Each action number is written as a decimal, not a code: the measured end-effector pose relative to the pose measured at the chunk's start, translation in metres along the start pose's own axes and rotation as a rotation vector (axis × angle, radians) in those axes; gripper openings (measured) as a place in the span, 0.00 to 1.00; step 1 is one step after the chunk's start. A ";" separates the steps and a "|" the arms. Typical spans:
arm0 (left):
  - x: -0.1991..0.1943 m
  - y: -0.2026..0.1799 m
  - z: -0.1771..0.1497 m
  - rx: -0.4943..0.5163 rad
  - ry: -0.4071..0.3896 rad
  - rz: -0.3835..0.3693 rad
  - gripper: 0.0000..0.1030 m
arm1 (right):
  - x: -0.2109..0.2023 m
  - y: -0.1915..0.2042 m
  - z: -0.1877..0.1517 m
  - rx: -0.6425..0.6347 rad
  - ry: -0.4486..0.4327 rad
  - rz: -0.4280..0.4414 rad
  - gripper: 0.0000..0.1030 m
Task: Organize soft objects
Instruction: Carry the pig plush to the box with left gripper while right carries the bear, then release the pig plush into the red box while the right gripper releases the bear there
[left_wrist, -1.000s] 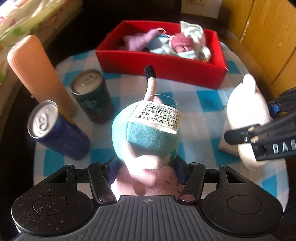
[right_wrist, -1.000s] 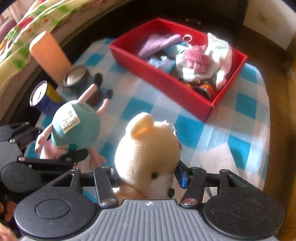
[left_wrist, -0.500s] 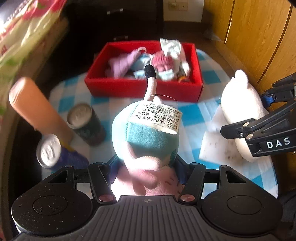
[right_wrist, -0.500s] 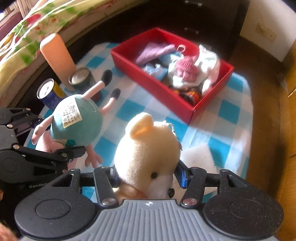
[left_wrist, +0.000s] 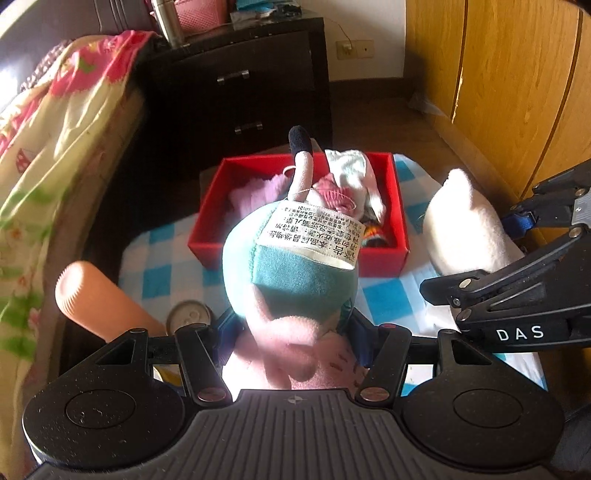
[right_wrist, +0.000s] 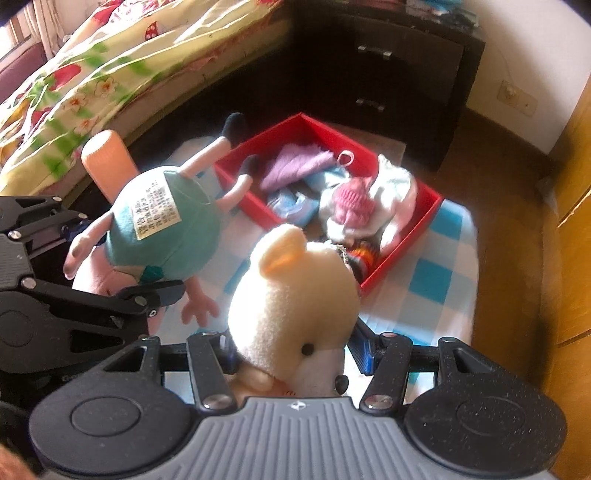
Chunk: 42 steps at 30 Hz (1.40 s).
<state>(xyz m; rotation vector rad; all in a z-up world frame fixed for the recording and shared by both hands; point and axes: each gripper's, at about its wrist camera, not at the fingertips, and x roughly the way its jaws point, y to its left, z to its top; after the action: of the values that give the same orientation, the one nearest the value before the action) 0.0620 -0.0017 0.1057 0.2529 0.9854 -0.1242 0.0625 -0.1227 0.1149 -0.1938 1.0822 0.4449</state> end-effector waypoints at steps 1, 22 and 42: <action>0.000 0.001 0.002 -0.003 -0.002 0.000 0.59 | -0.001 -0.002 0.002 0.004 -0.003 0.003 0.32; 0.026 0.007 0.081 -0.011 -0.066 0.072 0.57 | 0.006 -0.046 0.064 0.109 -0.104 -0.035 0.32; 0.143 0.027 0.126 -0.065 0.019 0.107 0.57 | 0.126 -0.100 0.106 0.235 -0.038 0.008 0.32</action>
<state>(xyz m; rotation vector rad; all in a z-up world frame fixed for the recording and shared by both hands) 0.2484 -0.0076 0.0564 0.2471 0.9910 0.0076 0.2409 -0.1412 0.0466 0.0265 1.0888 0.3239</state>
